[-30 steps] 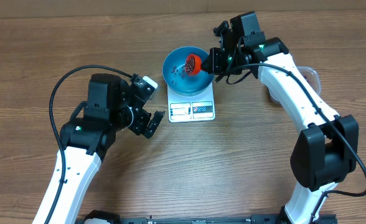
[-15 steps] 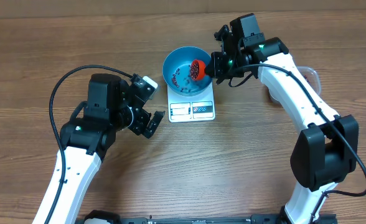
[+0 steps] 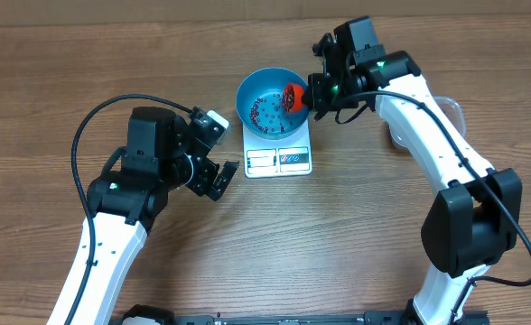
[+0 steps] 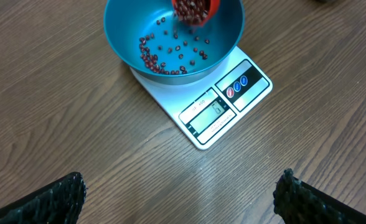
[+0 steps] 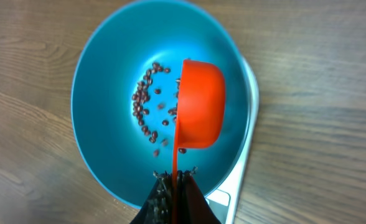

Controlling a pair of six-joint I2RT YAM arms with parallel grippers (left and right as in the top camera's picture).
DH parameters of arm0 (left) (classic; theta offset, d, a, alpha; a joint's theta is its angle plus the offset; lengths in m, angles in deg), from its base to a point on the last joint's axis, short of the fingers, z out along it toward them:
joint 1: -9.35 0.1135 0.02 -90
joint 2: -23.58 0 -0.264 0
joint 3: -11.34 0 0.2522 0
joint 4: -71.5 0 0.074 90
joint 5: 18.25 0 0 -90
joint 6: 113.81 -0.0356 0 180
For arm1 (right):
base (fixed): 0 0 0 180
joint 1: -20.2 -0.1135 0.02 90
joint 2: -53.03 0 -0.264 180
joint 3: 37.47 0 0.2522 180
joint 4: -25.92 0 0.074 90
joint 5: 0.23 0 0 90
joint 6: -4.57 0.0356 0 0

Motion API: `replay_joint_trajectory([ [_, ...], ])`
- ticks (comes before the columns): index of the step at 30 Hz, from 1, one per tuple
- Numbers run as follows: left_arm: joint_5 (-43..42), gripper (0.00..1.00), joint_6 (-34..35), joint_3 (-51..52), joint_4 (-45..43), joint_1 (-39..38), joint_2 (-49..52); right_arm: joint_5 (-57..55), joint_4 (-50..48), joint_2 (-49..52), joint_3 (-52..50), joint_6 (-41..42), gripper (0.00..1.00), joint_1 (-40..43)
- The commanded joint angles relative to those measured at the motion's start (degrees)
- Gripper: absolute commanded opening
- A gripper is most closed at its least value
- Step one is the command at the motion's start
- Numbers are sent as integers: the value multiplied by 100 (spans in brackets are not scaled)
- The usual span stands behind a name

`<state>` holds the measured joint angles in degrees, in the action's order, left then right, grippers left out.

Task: Scoop item into bowl and weigh 150g on scale
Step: 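Carry the red scoop over the teal bowl and tilt to pour beans, then move the empty scoop with the right gripper back to the bean tub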

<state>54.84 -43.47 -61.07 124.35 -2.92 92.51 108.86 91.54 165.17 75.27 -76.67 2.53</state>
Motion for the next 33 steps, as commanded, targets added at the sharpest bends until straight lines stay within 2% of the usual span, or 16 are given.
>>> replay_joint_trajectory([
  [1, 42, 100, 57, -87, -11, 24, 39, -295, 39, -101, 339, -142, 4, 4],
  [14, 42, 100, 57, -87, -11, 24, 39, -787, 339, -103, 702, -455, 4, -236],
  [33, 42, 100, 57, -85, -11, 24, 39, -3414, 549, -146, 728, -457, 4, -1543],
])
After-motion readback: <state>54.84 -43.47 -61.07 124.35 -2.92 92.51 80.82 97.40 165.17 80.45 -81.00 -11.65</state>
